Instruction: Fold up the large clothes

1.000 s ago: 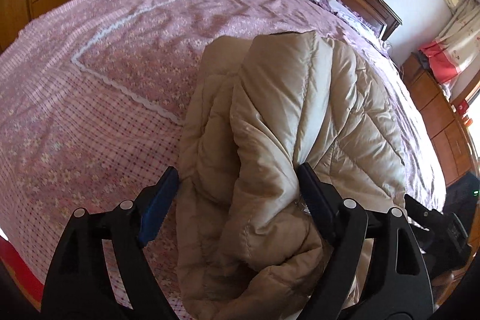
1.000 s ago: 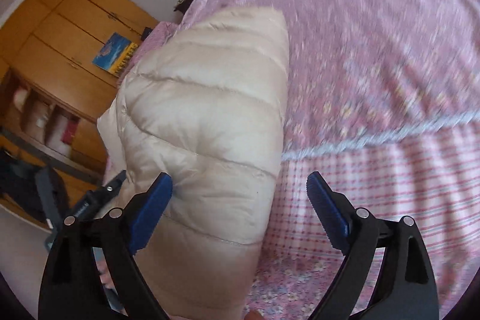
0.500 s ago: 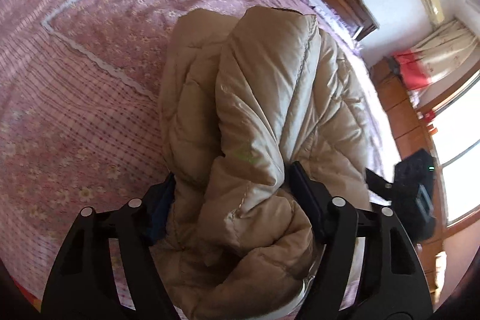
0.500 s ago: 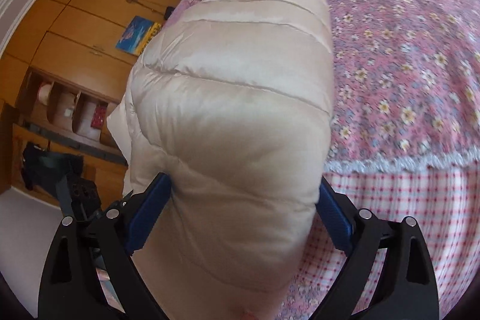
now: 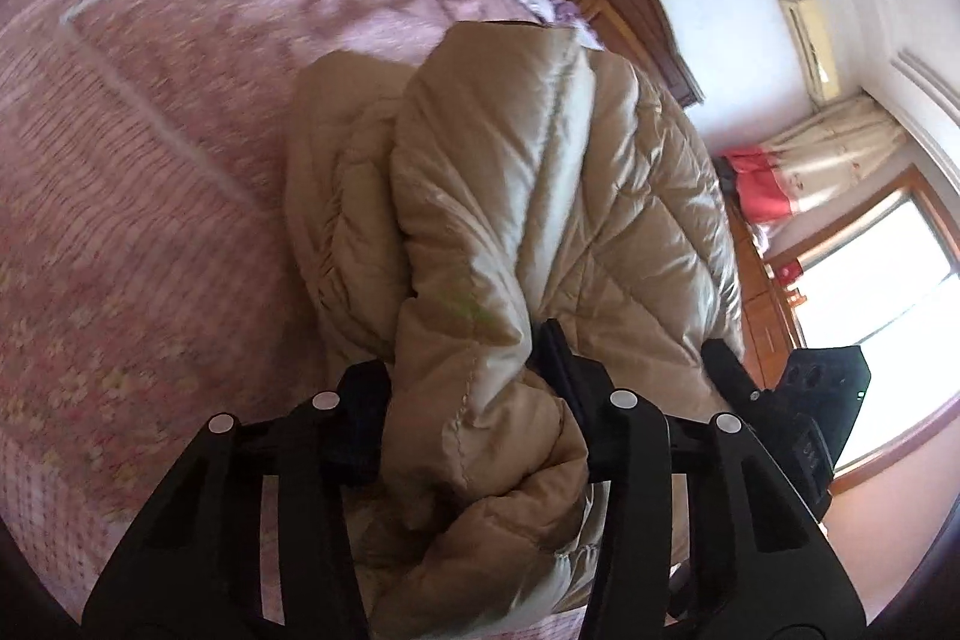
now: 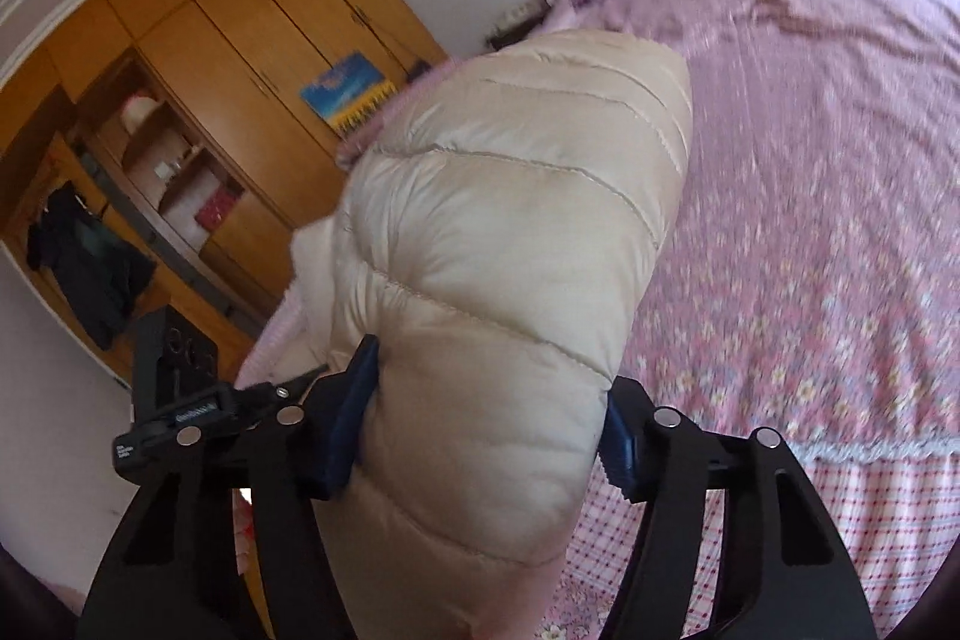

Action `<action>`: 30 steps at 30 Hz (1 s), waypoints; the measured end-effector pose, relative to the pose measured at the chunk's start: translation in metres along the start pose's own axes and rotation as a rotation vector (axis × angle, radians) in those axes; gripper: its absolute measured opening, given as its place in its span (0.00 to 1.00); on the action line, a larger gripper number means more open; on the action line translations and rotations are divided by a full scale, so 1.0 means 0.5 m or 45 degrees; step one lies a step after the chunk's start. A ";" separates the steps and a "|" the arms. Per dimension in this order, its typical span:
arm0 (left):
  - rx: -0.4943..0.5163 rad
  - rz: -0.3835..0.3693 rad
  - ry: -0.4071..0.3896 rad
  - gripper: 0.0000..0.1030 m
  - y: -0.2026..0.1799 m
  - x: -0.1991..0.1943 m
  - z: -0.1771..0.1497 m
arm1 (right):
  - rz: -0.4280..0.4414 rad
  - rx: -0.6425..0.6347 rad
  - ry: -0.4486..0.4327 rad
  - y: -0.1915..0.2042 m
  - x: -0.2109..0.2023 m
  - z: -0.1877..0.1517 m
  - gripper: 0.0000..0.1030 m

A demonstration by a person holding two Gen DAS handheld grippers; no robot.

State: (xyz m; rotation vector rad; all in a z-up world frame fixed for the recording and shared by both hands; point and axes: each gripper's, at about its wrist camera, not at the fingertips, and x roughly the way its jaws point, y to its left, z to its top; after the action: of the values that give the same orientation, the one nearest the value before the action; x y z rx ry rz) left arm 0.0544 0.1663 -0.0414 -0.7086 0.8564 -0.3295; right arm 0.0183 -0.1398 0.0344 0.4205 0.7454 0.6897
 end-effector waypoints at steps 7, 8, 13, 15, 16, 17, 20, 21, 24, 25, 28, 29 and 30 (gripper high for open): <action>0.132 -0.085 0.037 0.41 -0.114 0.070 0.035 | -0.063 -0.067 -0.200 -0.006 -0.098 0.058 0.60; 0.158 -0.097 0.047 0.41 -0.135 0.087 0.039 | -0.080 -0.066 -0.219 -0.013 -0.112 0.062 0.60; 0.246 -0.119 0.140 0.41 -0.205 0.161 0.027 | -0.182 0.007 -0.290 -0.085 -0.187 0.064 0.60; 0.281 -0.092 0.178 0.41 -0.221 0.194 0.013 | -0.237 0.045 -0.284 -0.122 -0.204 0.054 0.60; 0.301 -0.062 0.194 0.41 -0.226 0.206 0.003 | -0.265 0.067 -0.272 -0.141 -0.206 0.047 0.60; 0.322 -0.025 0.210 0.42 -0.228 0.217 -0.007 | -0.282 0.085 -0.259 -0.157 -0.205 0.039 0.60; 0.355 0.052 0.236 0.45 -0.220 0.233 -0.028 | -0.345 0.159 -0.195 -0.209 -0.191 0.010 0.61; 0.364 0.068 0.241 0.46 -0.217 0.234 -0.032 | -0.352 0.181 -0.181 -0.222 -0.186 0.001 0.62; 0.384 0.118 0.255 0.51 -0.197 0.229 -0.050 | -0.381 0.199 -0.141 -0.235 -0.169 -0.023 0.68; 0.377 0.124 0.262 0.52 -0.190 0.227 -0.053 | -0.393 0.186 -0.134 -0.234 -0.167 -0.027 0.69; 0.351 0.129 0.268 0.53 -0.173 0.210 -0.060 | -0.423 0.154 -0.121 -0.220 -0.171 -0.028 0.71; 0.348 0.131 0.257 0.53 -0.171 0.197 -0.064 | -0.431 0.153 -0.127 -0.218 -0.176 -0.032 0.71; 0.354 0.139 0.241 0.53 -0.172 0.189 -0.063 | -0.438 0.155 -0.140 -0.215 -0.183 -0.033 0.71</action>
State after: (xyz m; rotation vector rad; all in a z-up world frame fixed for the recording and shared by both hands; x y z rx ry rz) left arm 0.0895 0.0398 -0.0505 -0.3748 1.0013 -0.4127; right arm 0.0023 -0.2779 0.0051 0.4245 0.7346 0.2972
